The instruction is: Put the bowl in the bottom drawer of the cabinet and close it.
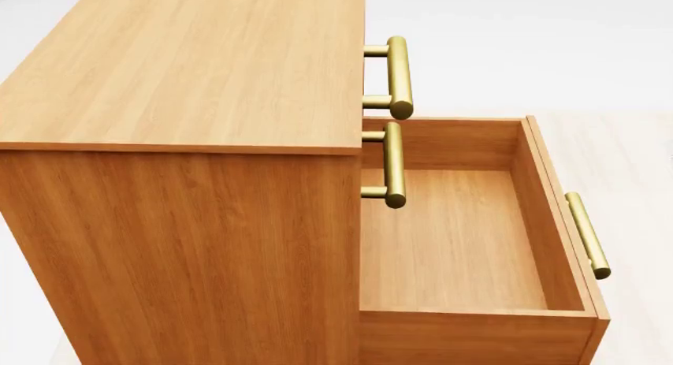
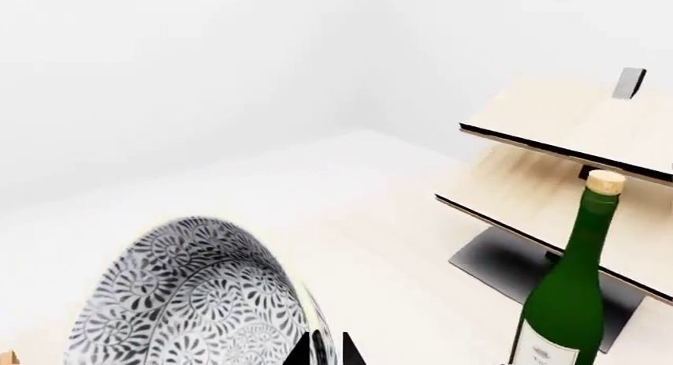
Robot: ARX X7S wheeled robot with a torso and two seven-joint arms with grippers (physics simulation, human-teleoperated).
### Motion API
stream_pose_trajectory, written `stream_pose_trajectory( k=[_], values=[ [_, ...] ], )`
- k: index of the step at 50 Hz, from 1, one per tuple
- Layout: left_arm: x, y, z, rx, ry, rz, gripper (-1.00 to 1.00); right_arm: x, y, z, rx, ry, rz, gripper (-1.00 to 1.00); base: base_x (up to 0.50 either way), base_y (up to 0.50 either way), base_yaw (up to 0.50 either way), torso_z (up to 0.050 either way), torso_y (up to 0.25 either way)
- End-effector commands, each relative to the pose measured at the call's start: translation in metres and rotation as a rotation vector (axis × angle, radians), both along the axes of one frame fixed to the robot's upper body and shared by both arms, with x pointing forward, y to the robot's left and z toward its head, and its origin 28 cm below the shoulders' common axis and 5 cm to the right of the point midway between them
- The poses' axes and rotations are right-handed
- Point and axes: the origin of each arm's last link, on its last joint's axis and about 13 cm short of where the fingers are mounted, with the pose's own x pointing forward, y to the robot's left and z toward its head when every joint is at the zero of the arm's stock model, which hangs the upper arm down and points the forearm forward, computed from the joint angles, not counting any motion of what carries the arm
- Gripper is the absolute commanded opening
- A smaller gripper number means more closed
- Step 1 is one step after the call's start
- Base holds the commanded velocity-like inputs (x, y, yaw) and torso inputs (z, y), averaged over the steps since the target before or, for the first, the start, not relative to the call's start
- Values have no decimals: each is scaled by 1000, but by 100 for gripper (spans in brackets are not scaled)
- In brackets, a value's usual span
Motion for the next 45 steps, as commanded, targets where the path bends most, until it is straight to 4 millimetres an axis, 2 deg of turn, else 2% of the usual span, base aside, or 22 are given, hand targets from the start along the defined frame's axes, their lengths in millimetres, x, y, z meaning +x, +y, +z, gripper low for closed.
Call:
stream_pose_trajectory(
  k=[1, 7, 19, 22, 37, 45],
  values=[
    [3, 1, 6, -6, 3, -2, 100, 31, 24, 29, -57, -20, 110, -100, 0, 0, 0, 0, 0],
    [2, 1, 6, -13, 2, -3, 100, 45, 39, 36, -83, -1, 154, -100, 0, 0, 0, 0, 0],
    [1, 1, 6, -12, 2, -3, 100, 63, 51, 44, -74, 3, 214, -100, 0, 0, 0, 0, 0],
    [2, 1, 1, -12, 2, -3, 100, 67, 56, 47, -82, 3, 232, -100, 0, 0, 0, 0, 0],
    [1, 1, 0, -12, 2, -3, 100, 101, 67, 44, -51, 59, 290, -100, 0, 0, 0, 0, 1],
    [2, 1, -1, -13, 3, -3, 100, 103, 77, 43, -46, 91, 309, -100, 0, 0, 0, 0, 0]
  ],
)
